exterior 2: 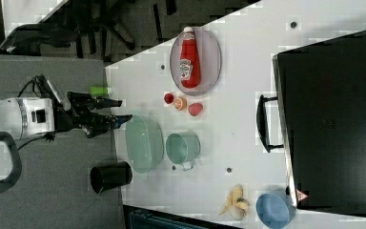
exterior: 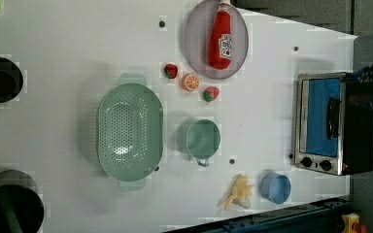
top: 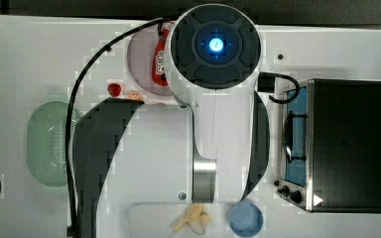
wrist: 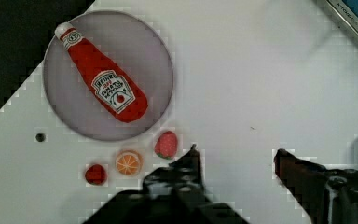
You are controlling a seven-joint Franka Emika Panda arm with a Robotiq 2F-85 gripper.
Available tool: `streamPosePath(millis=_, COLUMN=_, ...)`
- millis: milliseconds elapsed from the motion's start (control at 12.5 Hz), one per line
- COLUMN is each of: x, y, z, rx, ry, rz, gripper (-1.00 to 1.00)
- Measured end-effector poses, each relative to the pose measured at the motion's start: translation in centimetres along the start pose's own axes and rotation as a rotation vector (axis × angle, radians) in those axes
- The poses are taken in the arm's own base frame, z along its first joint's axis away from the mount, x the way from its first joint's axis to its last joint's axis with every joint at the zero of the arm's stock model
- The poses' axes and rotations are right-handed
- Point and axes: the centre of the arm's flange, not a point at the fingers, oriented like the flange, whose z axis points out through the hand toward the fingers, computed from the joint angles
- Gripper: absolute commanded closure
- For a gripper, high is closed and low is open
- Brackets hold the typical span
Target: Flap open oven.
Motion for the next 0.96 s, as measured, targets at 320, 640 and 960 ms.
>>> streamPosePath(millis=320, x=-6.9, y=9.3, z=-3.5, rx=-0.127, ry=-0.072, rz=-0.004, gripper=-1.00)
streamPosePath(millis=640, x=-6.9, y=10.7, z=-11.6, rx=0.039, ry=0.063, rz=0.017, gripper=-0.65)
streamPosePath(millis=960, x=-5.9, y=9.6, z=-9.1, rx=0.000, ry=0.025, rz=0.015, gripper=0.32)
